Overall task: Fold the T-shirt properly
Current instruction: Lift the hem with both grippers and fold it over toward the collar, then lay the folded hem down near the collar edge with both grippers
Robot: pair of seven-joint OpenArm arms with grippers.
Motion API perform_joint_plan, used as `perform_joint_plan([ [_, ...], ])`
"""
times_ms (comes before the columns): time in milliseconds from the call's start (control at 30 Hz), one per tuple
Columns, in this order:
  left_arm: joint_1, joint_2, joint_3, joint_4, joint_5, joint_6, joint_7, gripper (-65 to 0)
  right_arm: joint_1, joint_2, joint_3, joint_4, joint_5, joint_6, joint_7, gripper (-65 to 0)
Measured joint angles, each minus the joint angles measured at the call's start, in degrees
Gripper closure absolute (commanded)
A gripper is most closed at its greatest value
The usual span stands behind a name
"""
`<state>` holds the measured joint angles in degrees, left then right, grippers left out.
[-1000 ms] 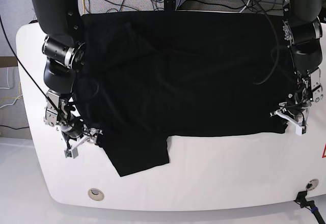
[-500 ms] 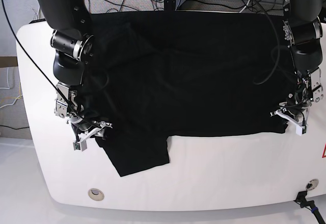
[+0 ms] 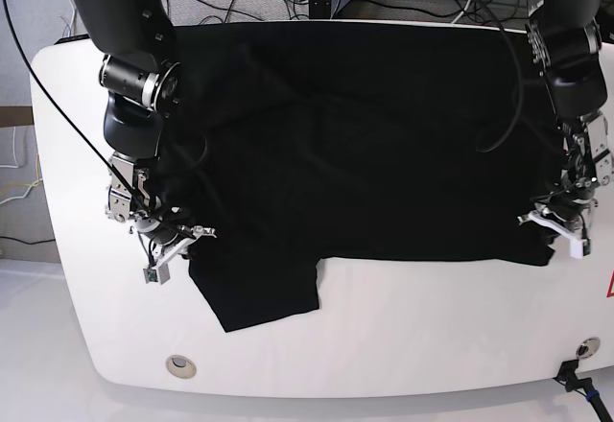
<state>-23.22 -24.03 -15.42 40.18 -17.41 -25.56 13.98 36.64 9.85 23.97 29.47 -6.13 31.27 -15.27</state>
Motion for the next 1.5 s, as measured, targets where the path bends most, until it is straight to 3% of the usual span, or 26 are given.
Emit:
perform_joint_plan([
  [367, 12.3, -0.1, -0.6, 17.7, 0.0, -0.1, -0.2, 0.0, -10.4, -1.7, -0.1, 31.8, 0.8, 0.5, -22.8, 0.0],
  [467, 16.4, -0.1, -2.2, 21.9, -2.9, -0.3, 0.1, 0.0, -14.8, -2.5, -0.1, 41.9, 1.4, 0.6, -28.9, 0.0],
  [767, 26.9, -0.5, -6.7, 32.4, -5.5, -0.7, 0.2, 0.0, -27.5, -3.5, -3.8, 65.6, 1.5, 0.5, -41.6, 0.0],
  [867, 29.9, -2.5, -7.5, 35.6, -5.5, -0.3, 0.2, 0.0, -31.7, -3.6, -6.5, 72.5, 2.0, 0.7, -44.5, 0.0],
  [1000, 33.8, -2.0, -11.1, 40.4, -5.8, -0.8, 4.4, 0.0, -37.0, -3.5, -9.0, 78.2, 1.8, 0.5, -45.4, 0.0],
  [1133, 37.3, -2.3, -15.9, 44.3, -5.6, -0.3, 9.7, 0.0, -41.2, -3.7, -11.0, 79.6, 2.4, 0.9, -45.8, 0.0],
  [1267, 40.3, -2.4, -16.5, 47.0, -5.8, -0.7, 11.1, 0.0, -44.2, -3.5, -10.8, 79.6, 2.3, 0.7, -45.4, -0.1],
  [1333, 41.3, -3.3, -16.1, 46.9, -5.8, -0.9, 13.8, 0.0, -45.4, -5.0, -10.5, 79.6, 1.8, 0.7, -46.1, -10.4],
  [1433, 41.4, -4.0, -16.3, 46.9, -5.6, 0.0, 16.8, -18.9, -45.9, -5.7, -10.9, 79.6, 1.9, 0.7, -45.8, -25.5],
  [1500, 41.3, -4.0, -16.5, 46.9, -5.6, 0.0, 18.9, -26.8, -46.2, -5.9, -10.6, 79.6, 1.7, 0.6, -45.9, -32.7],
])
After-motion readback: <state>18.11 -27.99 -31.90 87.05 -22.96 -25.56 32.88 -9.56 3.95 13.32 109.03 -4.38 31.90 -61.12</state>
